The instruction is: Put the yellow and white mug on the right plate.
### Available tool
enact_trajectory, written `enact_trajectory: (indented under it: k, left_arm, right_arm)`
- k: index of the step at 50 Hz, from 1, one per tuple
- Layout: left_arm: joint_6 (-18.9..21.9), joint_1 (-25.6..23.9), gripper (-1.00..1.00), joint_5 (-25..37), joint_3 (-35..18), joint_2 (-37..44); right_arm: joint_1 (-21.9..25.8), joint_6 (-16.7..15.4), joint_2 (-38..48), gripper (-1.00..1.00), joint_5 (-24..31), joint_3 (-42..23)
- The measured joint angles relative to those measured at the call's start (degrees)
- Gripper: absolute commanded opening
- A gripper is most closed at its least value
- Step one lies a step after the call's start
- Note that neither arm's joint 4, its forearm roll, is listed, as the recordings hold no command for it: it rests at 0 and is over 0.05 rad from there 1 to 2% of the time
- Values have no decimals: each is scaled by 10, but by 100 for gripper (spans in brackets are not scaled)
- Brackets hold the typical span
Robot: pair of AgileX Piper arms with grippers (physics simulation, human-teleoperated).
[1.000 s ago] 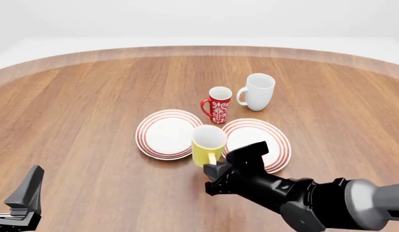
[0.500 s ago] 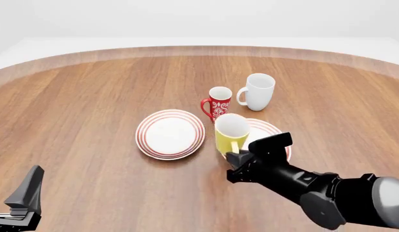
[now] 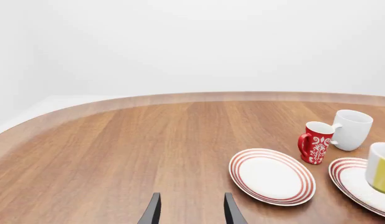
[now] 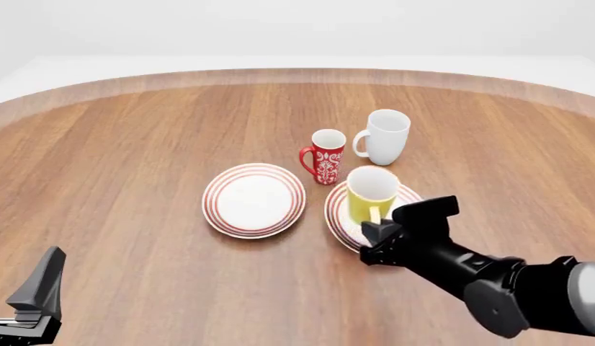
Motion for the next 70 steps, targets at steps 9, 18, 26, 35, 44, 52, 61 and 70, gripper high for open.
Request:
enact_trajectory:
  k: [9,18,26,35,44,52,61,70]
  left_arm:
    - [0,0,100,0,0,0]
    - [0,0,100,0,0,0]
    - [0,0,100,0,0,0]
    - [0,0,100,0,0,0]
    - [0,0,100,0,0,0]
    - [0,0,100,0,0,0]
    - [0,0,100,0,0,0]
    - [0,0,100,0,0,0]
  right_arm:
    - [-19,-8,8,-100,-12,4]
    - [-30,-11,22,-100,-28,6]
    - [-38,-13,35,-100,-41,6]
    - [-46,-16,44,-100,-51,3]
    - [-48,-16,56,-100,-60,-1]
    - [-48,-14,68,-100,-71,-3]
    - [-47,-12,80,-100,-80,-4]
    - [-47,-9,90,-100,-91,-3]
